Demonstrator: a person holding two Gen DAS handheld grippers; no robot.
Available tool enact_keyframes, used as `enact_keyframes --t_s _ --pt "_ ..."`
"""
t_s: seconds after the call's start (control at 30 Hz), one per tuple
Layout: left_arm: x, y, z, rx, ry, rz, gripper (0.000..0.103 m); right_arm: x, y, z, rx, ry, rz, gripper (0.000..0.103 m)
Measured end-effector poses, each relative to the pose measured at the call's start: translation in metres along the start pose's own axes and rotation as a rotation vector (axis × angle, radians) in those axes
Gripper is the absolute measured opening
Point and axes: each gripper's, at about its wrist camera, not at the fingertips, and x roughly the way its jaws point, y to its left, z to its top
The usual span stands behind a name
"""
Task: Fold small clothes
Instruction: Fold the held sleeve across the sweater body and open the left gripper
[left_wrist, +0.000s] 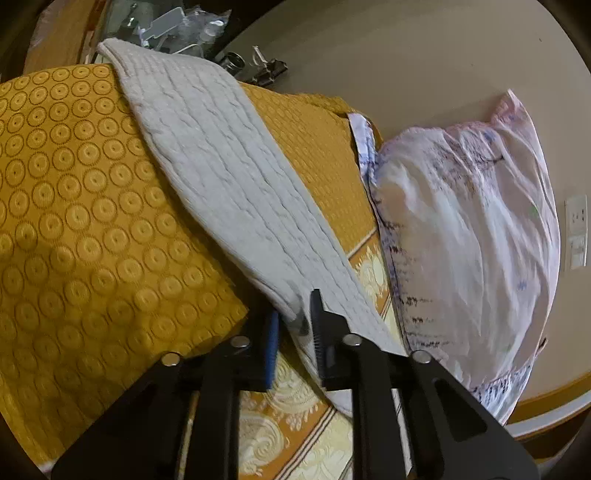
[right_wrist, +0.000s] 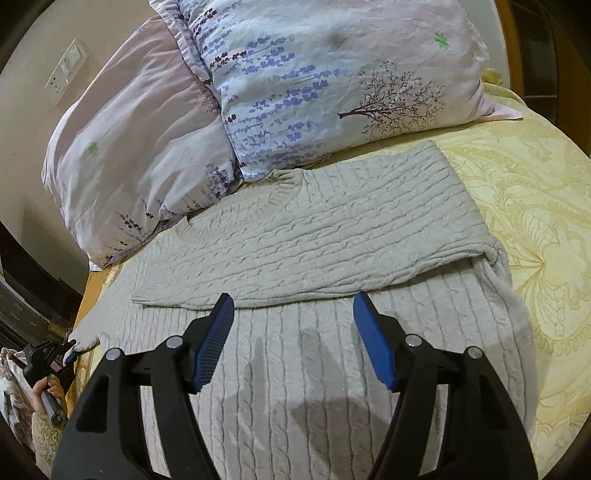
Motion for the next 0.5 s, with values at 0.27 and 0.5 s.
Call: enact_keyframes --t_s 0.27,0.5 --pt "-0.006 -0.053 -0.004 0.126 -0.054 -0.053 0.006 -0.006 -0.010 0.003 0.004 -0.022 0.007 0.068" --pt "0.010 -0.163 -0.068 0.386 0.033 -0.238 0.005 -0.014 -0.018 0.003 0.003 -0.047 0.002 0.070"
